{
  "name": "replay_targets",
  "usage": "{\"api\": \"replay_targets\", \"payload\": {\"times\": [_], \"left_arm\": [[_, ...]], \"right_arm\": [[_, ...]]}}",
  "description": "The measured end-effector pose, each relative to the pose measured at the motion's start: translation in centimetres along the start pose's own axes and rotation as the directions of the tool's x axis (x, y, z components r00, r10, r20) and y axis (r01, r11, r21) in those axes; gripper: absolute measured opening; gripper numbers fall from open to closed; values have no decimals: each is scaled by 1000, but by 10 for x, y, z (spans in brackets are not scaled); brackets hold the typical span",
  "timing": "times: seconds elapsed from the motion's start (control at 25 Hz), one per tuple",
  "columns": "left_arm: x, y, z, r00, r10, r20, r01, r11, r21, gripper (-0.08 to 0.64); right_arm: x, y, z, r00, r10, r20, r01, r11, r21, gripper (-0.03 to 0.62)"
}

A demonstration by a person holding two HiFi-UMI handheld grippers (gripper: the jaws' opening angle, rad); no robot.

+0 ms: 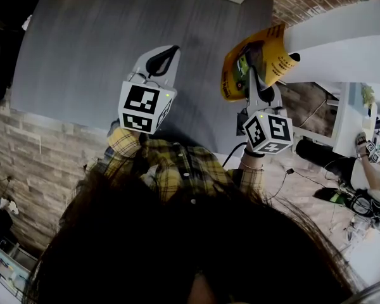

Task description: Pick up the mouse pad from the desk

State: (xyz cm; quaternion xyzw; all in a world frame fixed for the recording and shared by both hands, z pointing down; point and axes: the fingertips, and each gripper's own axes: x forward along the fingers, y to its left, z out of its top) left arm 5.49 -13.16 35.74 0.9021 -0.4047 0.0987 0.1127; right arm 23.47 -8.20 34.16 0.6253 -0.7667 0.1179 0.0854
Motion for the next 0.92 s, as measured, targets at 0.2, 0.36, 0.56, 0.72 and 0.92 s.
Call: {"api": "replay_targets", "payload": {"times": [0.2, 0.36, 0.56, 0.72, 0.92], "left_arm": [[-1, 1, 0, 1000, 7, -1, -7, 1000, -1, -2], [-1, 3, 1, 1000, 10, 1, -10, 1000, -2, -2], [-3, 3, 1, 1000, 14, 1, -14, 1000, -3, -2], [-2, 4, 1, 1000, 14, 0, -14, 1000, -4, -2], [-1, 4, 0, 1000, 12, -5, -12, 1000, -6, -2]], "right_arm": [[0, 1, 0, 1000, 9, 0, -9, 1000, -1, 20], [1, 2, 1, 1000, 11, -2, -11, 1000, -3, 20], [1, 3, 1, 1000, 12, -5, -12, 1000, -4, 20], [2, 3, 0, 1000, 12, -10, -12, 1000, -5, 20], [2, 2, -1, 1000, 9, -14, -10, 1000, -7, 20]]}}
